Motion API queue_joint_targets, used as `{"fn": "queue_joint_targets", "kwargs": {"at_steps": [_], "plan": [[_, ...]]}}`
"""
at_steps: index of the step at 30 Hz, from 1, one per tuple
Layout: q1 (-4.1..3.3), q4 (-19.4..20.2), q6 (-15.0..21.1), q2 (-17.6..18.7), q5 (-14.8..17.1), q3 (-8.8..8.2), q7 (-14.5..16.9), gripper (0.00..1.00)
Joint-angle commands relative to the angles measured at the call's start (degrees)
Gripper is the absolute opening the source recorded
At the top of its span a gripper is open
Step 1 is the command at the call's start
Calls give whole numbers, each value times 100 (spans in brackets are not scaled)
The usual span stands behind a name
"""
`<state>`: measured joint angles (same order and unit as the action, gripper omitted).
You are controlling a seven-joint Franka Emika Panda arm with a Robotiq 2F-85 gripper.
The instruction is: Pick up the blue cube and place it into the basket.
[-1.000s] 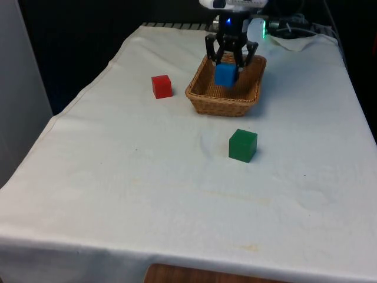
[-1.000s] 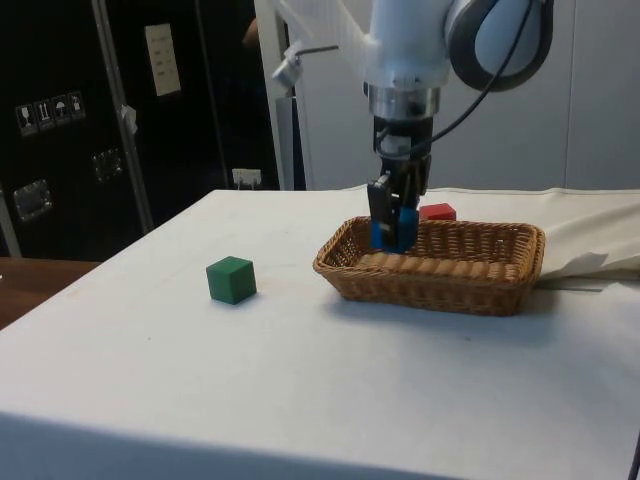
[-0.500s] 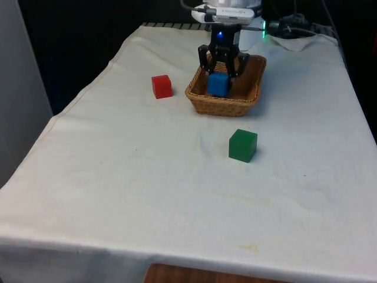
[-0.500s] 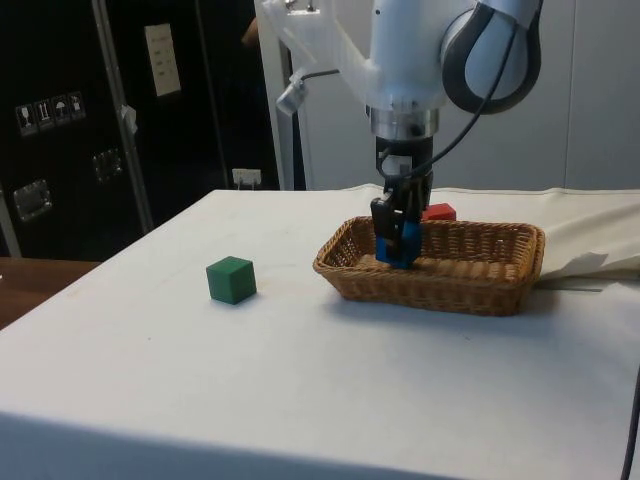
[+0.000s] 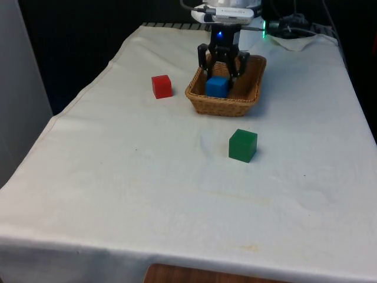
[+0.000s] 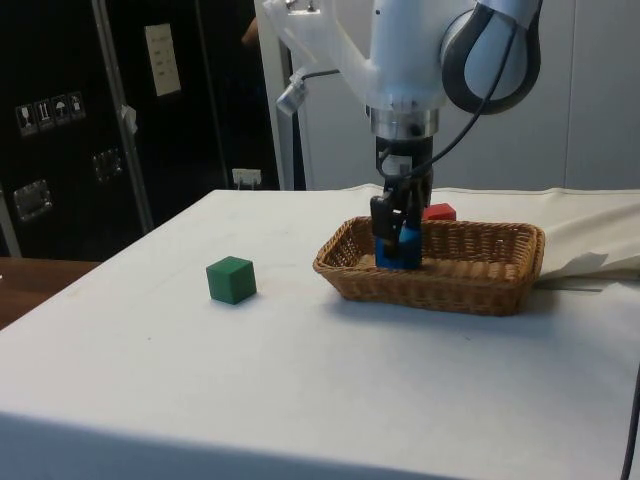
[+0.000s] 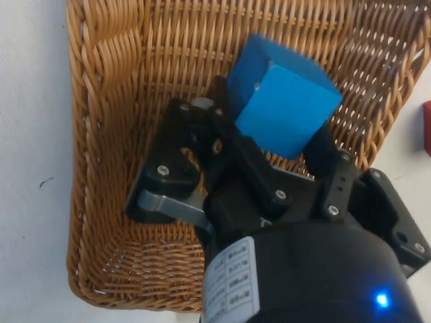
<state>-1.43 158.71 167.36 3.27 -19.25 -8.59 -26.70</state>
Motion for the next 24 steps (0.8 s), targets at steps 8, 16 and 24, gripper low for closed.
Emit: {"fn": "queue_joint_targets", "kwargs": {"at_steps": [8,16,24], "plan": [[0,0,0,0,-6,-6,-6,100],[11,-17,-23,-63,63,6,57,100],[-11,-143,-189,-241,166,-6,132,100]]}}
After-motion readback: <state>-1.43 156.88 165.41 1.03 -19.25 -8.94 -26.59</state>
